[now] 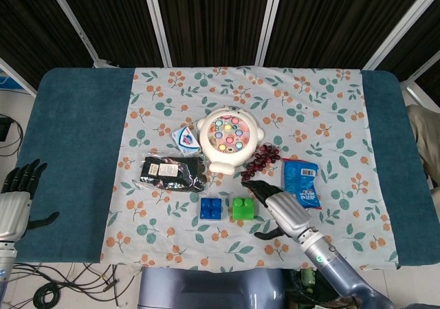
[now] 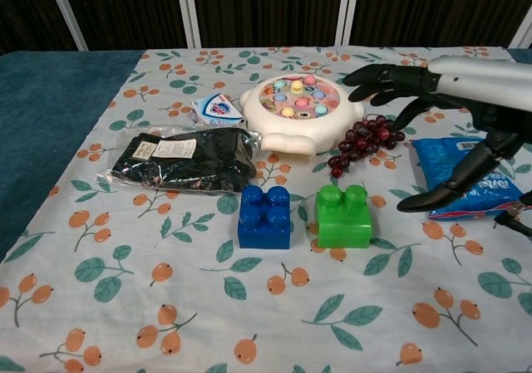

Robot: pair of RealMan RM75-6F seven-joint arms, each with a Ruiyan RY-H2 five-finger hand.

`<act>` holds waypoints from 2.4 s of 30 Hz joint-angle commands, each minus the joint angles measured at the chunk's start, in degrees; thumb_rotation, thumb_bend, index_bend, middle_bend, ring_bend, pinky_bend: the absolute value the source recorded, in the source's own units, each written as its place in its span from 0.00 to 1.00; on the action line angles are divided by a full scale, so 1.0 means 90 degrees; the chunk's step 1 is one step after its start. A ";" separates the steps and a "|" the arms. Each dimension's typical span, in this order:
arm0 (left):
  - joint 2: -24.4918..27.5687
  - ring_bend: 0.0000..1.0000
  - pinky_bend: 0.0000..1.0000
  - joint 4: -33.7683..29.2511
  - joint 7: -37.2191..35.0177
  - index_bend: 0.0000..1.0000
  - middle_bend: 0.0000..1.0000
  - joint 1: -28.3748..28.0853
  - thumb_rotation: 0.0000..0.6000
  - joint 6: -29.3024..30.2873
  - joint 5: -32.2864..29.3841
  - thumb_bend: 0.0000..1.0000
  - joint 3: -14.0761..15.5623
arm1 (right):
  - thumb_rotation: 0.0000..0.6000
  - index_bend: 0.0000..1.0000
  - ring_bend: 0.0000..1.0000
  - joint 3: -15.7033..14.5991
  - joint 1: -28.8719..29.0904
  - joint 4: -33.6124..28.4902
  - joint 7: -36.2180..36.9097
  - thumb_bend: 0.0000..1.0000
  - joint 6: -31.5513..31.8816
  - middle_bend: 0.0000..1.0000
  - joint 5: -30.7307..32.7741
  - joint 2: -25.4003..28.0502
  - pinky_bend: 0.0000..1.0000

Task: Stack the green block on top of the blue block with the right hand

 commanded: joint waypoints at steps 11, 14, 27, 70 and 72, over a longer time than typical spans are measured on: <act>0.0040 0.00 0.00 -0.0041 -0.0108 0.00 0.00 -0.0012 1.00 -0.0060 -0.0026 0.04 0.0008 | 1.00 0.17 0.17 0.0197 0.0372 0.0806 -0.2225 0.16 0.0136 0.20 0.1491 -0.1670 0.27; 0.0055 0.00 0.00 -0.0051 -0.0134 0.00 0.00 -0.0013 1.00 -0.0065 -0.0037 0.04 0.0001 | 1.00 0.18 0.18 0.0244 0.0432 0.0923 -0.2305 0.19 0.0112 0.21 0.1657 -0.1855 0.27; 0.0120 0.00 0.00 -0.0104 -0.0270 0.00 0.00 -0.0031 1.00 -0.0141 -0.0073 0.04 0.0002 | 1.00 0.27 0.23 0.0202 0.0507 0.1388 -0.2438 0.24 0.0087 0.26 0.2106 -0.2266 0.31; 0.0134 0.00 0.00 -0.0135 -0.0390 0.00 0.00 -0.0038 1.00 -0.0152 -0.0099 0.04 -0.0005 | 1.00 0.56 0.46 0.0842 0.0997 0.0519 -0.2516 0.59 0.0074 0.51 0.2587 -0.1801 0.47; 0.0136 0.00 0.00 -0.0136 -0.0391 0.00 0.00 -0.0038 1.00 -0.0157 -0.0104 0.04 -0.0005 | 1.00 0.56 0.46 0.0908 0.1077 0.0393 -0.2643 0.59 0.0108 0.51 0.2787 -0.1820 0.47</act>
